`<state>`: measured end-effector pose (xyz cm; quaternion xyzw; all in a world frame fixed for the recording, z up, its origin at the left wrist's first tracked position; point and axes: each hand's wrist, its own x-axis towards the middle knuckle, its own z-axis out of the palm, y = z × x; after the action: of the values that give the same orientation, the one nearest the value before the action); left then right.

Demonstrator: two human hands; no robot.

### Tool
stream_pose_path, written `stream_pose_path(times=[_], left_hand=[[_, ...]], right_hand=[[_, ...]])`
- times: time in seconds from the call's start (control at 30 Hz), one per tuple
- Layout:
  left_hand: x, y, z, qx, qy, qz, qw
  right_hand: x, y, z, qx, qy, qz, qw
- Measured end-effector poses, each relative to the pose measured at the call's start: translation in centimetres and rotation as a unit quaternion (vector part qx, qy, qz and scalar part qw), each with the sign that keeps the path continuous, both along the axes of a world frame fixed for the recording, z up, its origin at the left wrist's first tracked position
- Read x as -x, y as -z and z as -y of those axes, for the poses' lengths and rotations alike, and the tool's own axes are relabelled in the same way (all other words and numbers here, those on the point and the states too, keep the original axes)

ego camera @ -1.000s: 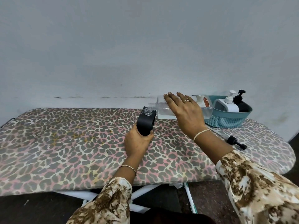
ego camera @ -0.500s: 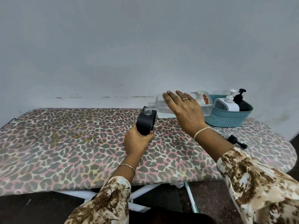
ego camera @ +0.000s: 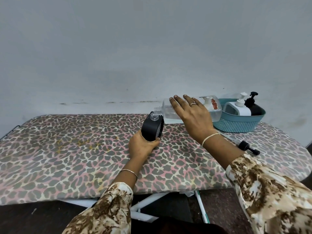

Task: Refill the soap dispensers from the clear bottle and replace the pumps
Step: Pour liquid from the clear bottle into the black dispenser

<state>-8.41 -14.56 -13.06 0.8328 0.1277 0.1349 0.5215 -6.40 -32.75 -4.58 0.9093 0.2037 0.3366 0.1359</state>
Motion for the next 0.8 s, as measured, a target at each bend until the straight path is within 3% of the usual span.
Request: stream_pose_path(times=[0.8], left_hand=[[-1.0, -0.4, -2.0, 0.029, 0.087, 0.009, 0.996]], right_hand=[[-0.1, 0.2, 0.3, 0.006, -0.005, 0.019, 1.0]])
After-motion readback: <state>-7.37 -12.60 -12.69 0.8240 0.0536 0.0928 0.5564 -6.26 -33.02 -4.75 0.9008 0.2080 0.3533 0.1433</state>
